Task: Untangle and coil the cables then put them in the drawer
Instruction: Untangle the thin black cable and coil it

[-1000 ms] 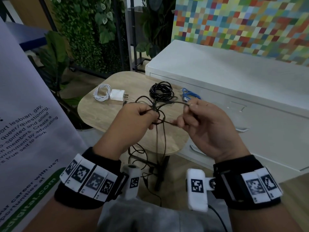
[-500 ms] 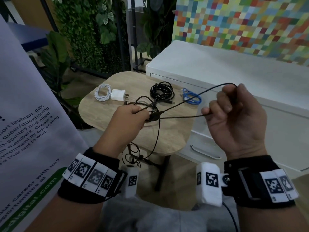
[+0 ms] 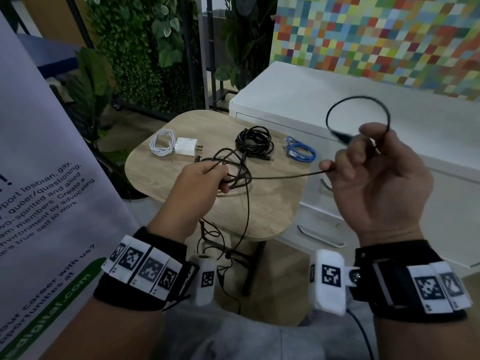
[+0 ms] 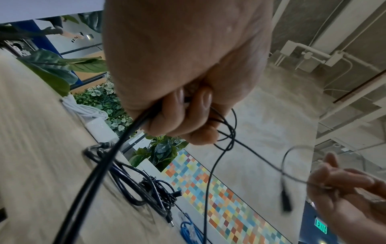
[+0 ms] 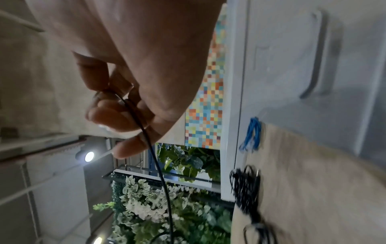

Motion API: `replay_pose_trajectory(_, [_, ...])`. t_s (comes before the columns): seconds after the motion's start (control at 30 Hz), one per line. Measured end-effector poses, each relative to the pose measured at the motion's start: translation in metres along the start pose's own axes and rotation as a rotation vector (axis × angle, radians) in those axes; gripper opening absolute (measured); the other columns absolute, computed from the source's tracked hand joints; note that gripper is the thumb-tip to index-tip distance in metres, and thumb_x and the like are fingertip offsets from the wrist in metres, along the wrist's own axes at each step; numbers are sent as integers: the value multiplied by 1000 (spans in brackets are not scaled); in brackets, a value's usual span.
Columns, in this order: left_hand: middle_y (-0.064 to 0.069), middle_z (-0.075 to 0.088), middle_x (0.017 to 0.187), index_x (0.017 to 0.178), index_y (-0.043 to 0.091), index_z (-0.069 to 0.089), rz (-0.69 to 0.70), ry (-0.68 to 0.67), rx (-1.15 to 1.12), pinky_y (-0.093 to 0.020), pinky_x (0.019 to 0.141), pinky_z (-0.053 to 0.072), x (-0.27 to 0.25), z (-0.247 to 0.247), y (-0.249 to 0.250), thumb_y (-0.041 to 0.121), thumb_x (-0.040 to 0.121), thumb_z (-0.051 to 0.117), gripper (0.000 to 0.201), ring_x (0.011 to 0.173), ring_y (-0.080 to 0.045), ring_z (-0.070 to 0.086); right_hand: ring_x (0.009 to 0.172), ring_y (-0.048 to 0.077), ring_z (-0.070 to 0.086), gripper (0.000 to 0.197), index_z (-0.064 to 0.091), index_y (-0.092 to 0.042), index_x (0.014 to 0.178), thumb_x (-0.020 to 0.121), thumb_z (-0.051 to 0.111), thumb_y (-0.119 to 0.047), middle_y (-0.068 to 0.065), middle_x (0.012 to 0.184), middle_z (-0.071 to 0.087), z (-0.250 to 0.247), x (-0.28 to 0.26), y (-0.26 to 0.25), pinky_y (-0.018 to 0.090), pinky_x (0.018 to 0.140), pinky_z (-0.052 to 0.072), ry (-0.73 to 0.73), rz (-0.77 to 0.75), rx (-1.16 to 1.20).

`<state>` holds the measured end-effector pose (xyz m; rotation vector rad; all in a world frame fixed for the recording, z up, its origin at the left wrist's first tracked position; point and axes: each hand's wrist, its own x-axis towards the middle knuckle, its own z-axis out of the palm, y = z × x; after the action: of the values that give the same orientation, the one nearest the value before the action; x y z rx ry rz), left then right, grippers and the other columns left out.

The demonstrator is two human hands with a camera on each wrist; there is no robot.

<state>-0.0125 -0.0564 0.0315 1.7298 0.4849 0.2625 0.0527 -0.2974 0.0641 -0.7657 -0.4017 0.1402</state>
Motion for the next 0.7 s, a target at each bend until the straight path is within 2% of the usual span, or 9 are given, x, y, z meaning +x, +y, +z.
replay_pose_trajectory(0.1, [1, 60, 63, 78, 11, 69, 43, -65, -63, -17, 44, 30, -4, 1, 3, 22, 103, 58, 29, 40, 0, 43, 57, 28, 52, 28, 60, -8, 85, 103, 40, -14, 8, 64, 46, -7, 6, 0, 50, 78, 55, 136, -13, -314])
replay_pose_trajectory(0.2, [2, 60, 61, 81, 7, 68, 87, -145, -151, -13, 39, 26, -8, 2, 8, 14, 105, 56, 28, 37, -1, 38, 56, 28, 61, 27, 58, 0, 71, 96, 54, -10, 10, 57, 54, -24, 11, 9, 51, 75, 61, 287, -32, -767])
replay_pose_trajectory(0.3, [-3, 65, 66, 75, 18, 73, 137, -252, -189, -17, 40, 21, -11, 3, 11, 13, 105, 55, 35, 42, -6, 29, 55, 23, 62, 28, 59, -3, 66, 91, 63, -16, 6, 55, 57, -42, 9, 15, 56, 73, 63, 281, 73, -1057])
replay_pose_trajectory(0.37, [-4, 68, 73, 74, 25, 77, 169, -313, -185, -18, 41, 20, -13, 4, 14, 11, 105, 54, 41, 46, -17, 28, 60, 25, 62, 25, 63, -9, 67, 91, 66, -14, 6, 58, 60, -42, 7, 18, 47, 68, 59, 270, 86, -986])
replay_pose_trajectory(0.43, [-3, 68, 73, 77, 23, 77, 193, -346, -176, -18, 41, 21, -15, 7, 17, 10, 105, 53, 39, 54, -24, 27, 70, 24, 66, 18, 69, -12, 74, 92, 68, -12, 7, 69, 69, -30, 6, 22, 37, 70, 56, 238, 17, -904])
replay_pose_trajectory(0.5, [-2, 67, 69, 82, 16, 74, 210, -363, -162, -16, 41, 23, -16, 11, 21, 8, 105, 53, 31, 48, -21, 28, 82, 24, 71, 9, 74, -14, 81, 90, 73, -11, 10, 83, 76, -11, 5, 26, 30, 77, 57, 135, -35, -843])
replay_pose_trajectory(0.6, [-2, 67, 68, 82, 12, 71, 232, -368, -125, -17, 42, 24, -17, 15, 24, 9, 104, 56, 26, 45, -9, 30, 93, 36, 74, 10, 76, -10, 98, 90, 70, -12, 16, 95, 78, 8, 2, 33, 42, 90, 59, -89, 94, -663])
replay_pose_trajectory(0.67, [-2, 66, 66, 80, 12, 70, 255, -352, -96, -15, 42, 28, -18, 16, 25, 9, 103, 58, 26, 43, -5, 35, 90, 45, 72, 22, 75, -5, 105, 92, 64, -17, 21, 98, 76, 13, -1, 35, 47, 83, 60, -173, 230, -615])
replay_pose_trajectory(0.7, [-2, 66, 65, 78, 12, 70, 273, -330, -71, -13, 44, 32, -18, 17, 24, 10, 102, 60, 26, 44, -3, 40, 81, 43, 71, 21, 76, -3, 104, 93, 65, -17, 21, 96, 76, 15, -2, 35, 43, 76, 60, -178, 264, -625])
